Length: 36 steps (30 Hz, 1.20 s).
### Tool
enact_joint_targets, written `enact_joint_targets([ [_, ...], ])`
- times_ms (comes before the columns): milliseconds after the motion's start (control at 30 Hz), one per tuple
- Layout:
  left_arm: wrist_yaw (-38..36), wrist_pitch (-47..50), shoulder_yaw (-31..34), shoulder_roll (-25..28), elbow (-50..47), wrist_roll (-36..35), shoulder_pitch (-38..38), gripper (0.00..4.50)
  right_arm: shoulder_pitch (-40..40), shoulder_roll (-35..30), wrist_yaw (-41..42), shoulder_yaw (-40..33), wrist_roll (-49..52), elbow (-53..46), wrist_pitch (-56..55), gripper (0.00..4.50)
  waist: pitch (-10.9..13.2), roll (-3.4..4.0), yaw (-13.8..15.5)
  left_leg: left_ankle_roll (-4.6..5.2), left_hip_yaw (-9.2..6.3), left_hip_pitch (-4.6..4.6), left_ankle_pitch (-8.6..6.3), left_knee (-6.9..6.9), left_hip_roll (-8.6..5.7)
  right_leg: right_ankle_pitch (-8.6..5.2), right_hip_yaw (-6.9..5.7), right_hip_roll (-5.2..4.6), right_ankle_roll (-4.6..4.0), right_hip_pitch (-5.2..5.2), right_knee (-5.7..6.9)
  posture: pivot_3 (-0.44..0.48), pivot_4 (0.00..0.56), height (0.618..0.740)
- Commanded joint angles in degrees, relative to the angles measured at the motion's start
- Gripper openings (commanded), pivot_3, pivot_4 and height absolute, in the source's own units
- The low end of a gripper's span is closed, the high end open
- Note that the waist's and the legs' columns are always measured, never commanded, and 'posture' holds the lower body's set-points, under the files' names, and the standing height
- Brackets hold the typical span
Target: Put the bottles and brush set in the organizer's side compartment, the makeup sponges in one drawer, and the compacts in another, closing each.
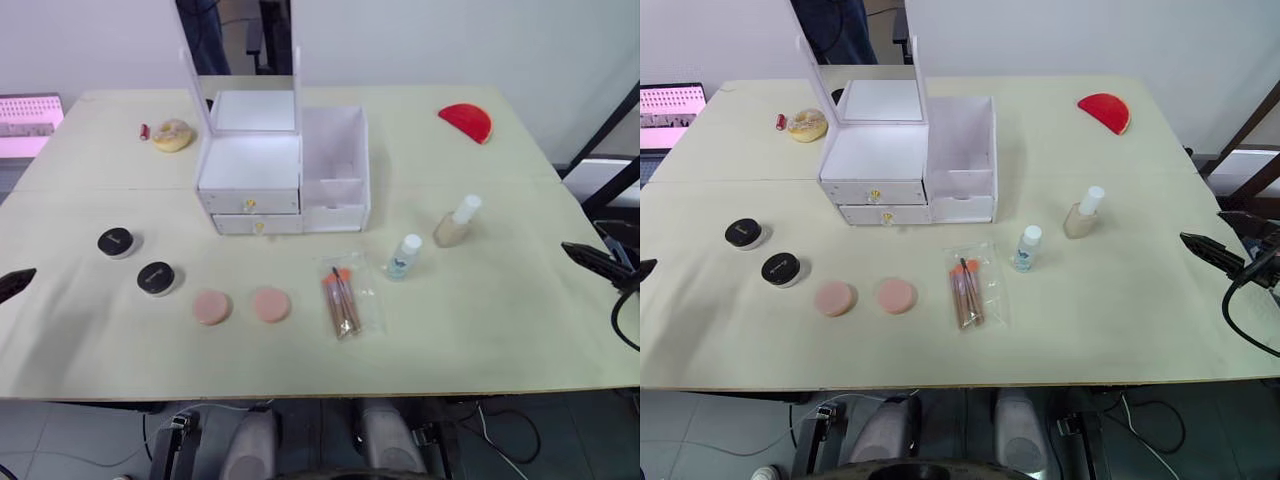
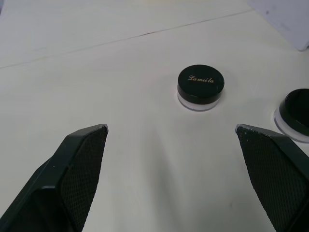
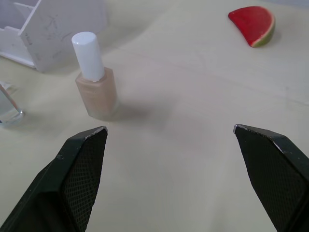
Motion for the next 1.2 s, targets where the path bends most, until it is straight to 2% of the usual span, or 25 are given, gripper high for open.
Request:
enact_joint_targets([
  [33,1.37,-1.98,1.51,1.49,-1.59,0.74,0.4,4.46,-0.45,0.11,-0.6,-1.33,0.32,-0.47,-0.94,4.5,0.0,0.0,-0.06,0.0,0.0,0.0,0.0,0.0,0.0,-0.02,0.0,0.0,0.04,0.0,0.0,0.0,0.15,0.739],
  [567,2.6,-1.32,0.6,0.62,0.35,0.63,-2.54,4.46,-0.98,0.24,-1.83,-0.74,0.36,-0.82,-0.29,4.5,0.0,0.01,-0.11,0.0,0.0,0.03,0.0,0.04,0.0,0.0,0.0,0.0,0.02,0.02,0.04,0.0,0.15,0.739],
  [733,5.06,1.08,-1.45,-1.23,-1.2,0.39,-7.18,4.46,-2.14,0.75,-6.02,-0.38,2.08,-4.29,5.89,4.5,0.0,0.01,0.03,0.0,0.0,0.04,0.0,0.1,0.0,0.0,0.0,0.0,0.02,0.05,0.08,0.0,0.15,0.739],
  [800,4.23,3.23,-3.41,-3.41,-7.37,-0.46,-7.4,4.46,-2.39,0.83,-7.0,-0.23,3.61,-7.79,9.44,4.5,-0.01,0.04,0.02,0.0,0.0,0.06,0.01,0.13,0.0,0.01,0.0,0.0,0.01,0.08,0.08,0.0,0.15,0.739],
  [1000,4.39,15.18,-9.06,-10.23,-38.23,-6.58,-1.84,4.46,-4.73,1.6,-9.11,3.55,5.71,-18.24,15.71,4.5,-0.01,0.01,-0.16,0.0,-0.02,0.03,0.01,0.14,0.0,0.15,0.01,0.0,-0.15,0.12,0.06,0.0,0.15,0.739],
  [1200,2.59,27.08,-10.7,-8.74,-61.53,-16.34,1.8,4.46,-10.44,1.77,-10.85,8.64,5.49,-21.19,19.4,4.5,0.01,0.02,-0.07,0.0,-0.02,0.04,0.01,0.14,0.0,0.13,0.03,0.01,-0.16,0.11,0.04,0.0,0.15,0.739],
])
